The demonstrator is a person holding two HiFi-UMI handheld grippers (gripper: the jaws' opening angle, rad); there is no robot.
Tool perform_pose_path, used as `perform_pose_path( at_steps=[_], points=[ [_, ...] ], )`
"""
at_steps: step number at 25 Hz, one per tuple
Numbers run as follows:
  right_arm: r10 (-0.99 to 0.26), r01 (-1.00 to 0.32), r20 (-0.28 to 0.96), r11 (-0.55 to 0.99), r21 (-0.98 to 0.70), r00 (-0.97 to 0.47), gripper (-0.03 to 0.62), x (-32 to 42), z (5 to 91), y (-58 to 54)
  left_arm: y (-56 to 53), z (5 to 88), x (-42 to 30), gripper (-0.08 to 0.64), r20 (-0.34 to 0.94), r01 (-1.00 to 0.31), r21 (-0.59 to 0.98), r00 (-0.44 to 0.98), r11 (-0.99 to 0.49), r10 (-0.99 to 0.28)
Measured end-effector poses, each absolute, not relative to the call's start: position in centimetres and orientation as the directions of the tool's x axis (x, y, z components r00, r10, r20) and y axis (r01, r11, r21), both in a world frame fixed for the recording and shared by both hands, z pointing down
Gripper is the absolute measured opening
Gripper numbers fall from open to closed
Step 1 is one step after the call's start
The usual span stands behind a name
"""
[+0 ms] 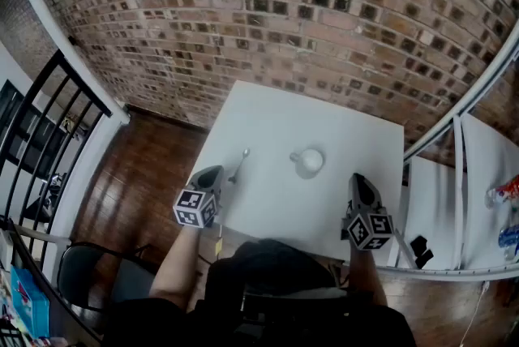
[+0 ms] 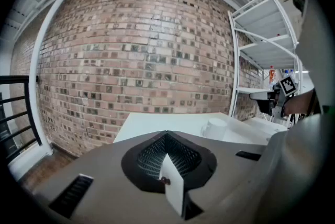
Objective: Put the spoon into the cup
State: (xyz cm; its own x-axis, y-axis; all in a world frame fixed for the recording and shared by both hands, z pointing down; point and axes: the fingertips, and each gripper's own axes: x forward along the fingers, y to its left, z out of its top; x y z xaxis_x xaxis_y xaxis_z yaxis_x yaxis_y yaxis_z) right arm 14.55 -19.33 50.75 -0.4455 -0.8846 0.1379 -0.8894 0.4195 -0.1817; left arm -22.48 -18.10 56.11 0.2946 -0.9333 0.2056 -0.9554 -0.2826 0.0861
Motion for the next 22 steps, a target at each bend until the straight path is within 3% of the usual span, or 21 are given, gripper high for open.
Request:
perform_pose_path(
  at_steps=[11,15,22],
  points=[
    [-0.867,-0.883,0.190,0.426,-0.194,-0.460,0.005,14.4,52.8,-19.1,-19.9,64.1,-22.3,0.005,0.404,-0.961,0.125,0.276,-0.246,-0.872],
    [-0.868,-0.885,0.194,0.424,-0.191,-0.457,0.005,14.8,52.7,-19.4,-20.2,66.8,-21.2,0.199,0.494,-0.957,0.113,0.287,-0.267,-0.821],
    [-0.877,-0.892,0.186,0.413,-0.181,-0.444,0.005,15.6,52.3,-20.0,-21.1,68.9,-21.1,0.199,0.538,-0.960,0.077,0.267,-0.269,-0.800]
  ],
)
